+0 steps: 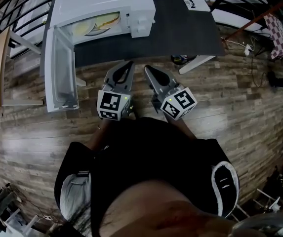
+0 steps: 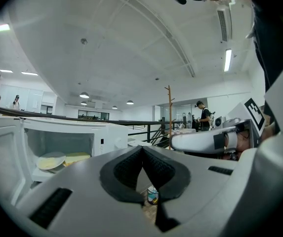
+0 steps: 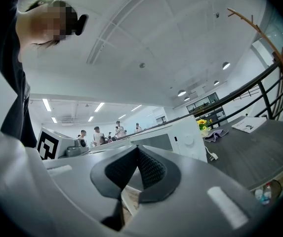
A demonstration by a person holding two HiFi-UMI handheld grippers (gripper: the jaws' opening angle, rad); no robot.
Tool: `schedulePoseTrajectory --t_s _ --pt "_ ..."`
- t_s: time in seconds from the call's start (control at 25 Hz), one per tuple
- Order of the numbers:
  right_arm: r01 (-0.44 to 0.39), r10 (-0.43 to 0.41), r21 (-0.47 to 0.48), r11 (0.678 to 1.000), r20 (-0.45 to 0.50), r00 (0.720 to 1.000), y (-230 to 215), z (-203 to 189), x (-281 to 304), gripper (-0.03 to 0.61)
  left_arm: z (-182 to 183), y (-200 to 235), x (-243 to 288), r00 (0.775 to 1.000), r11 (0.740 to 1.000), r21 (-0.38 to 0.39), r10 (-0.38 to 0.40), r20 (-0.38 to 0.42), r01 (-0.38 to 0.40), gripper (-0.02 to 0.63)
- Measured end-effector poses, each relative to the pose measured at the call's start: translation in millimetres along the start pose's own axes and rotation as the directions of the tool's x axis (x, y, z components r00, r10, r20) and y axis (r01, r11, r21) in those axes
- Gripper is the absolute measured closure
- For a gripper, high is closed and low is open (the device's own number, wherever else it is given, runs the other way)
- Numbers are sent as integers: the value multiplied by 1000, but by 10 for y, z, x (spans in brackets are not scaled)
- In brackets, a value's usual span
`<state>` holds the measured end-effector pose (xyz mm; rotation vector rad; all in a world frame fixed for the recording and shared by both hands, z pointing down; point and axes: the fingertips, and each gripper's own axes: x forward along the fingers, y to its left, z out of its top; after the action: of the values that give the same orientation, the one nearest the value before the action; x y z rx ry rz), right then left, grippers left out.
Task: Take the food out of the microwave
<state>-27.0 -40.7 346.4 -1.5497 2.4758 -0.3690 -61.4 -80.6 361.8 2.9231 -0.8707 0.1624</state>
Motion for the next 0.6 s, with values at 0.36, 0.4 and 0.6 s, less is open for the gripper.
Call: schedulePoseTrajectory --t_s 0.36,0.4,0.6 --pt "-1 1 2 1000 -9 1000 -35 8 52 580 -3 13 63 1000 1000 -6 -11 -4 11 606" --pt "-1 1 3 1000 -11 1000 -44 7 60 580 -11 20 73 1000 1000 -7 -10 -8 10 606" --pt "3 -3 5 1000 -11 1000 -105 2 119 580 -29 77 147 1000 1000 -2 -16 -22 16 606"
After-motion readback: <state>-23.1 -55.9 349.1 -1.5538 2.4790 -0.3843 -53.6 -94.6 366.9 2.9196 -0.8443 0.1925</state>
